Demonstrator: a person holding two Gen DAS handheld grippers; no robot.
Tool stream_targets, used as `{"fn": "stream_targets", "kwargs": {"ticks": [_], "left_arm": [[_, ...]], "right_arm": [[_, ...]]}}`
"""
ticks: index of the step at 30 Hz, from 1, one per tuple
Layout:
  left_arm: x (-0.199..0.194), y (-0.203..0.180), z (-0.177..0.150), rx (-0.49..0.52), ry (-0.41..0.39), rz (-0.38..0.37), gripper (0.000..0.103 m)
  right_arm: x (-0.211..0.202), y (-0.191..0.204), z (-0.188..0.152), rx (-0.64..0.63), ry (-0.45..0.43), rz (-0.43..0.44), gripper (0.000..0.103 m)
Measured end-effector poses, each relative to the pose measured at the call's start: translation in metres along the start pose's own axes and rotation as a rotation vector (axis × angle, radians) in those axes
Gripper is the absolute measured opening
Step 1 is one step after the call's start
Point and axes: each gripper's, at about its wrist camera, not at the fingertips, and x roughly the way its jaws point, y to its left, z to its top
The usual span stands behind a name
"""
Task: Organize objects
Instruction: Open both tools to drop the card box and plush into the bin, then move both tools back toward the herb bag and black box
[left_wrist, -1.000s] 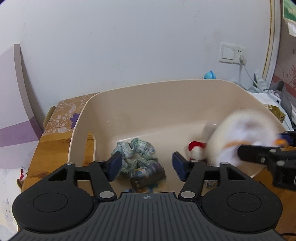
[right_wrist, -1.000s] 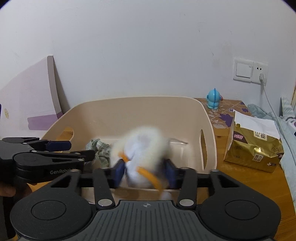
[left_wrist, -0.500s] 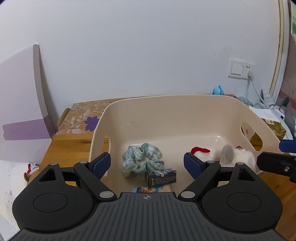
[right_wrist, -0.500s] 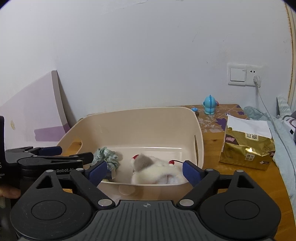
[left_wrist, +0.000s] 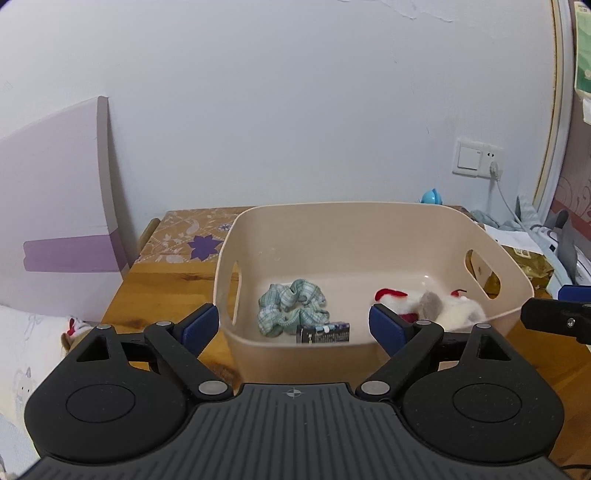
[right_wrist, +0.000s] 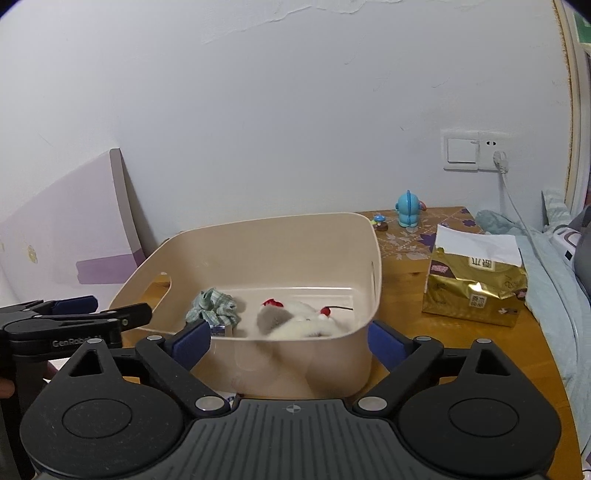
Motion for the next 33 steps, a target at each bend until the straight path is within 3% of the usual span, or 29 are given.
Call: {"fn": "stream_targets", "kwargs": {"ticks": [17, 33], "left_arm": [[-0.011, 0.005, -0.043, -0.019, 0.068, -0.002, 0.09], [-0.003, 0.016, -0.082, -0.042, 0.157, -0.008, 0.09]], "right_arm": [[-0.016, -0.021, -0.026, 0.012, 0.044, 0.017, 0.097], [-0.001, -0.038, -0.062, 0.0, 0.144, -0.061, 0.103]]}}
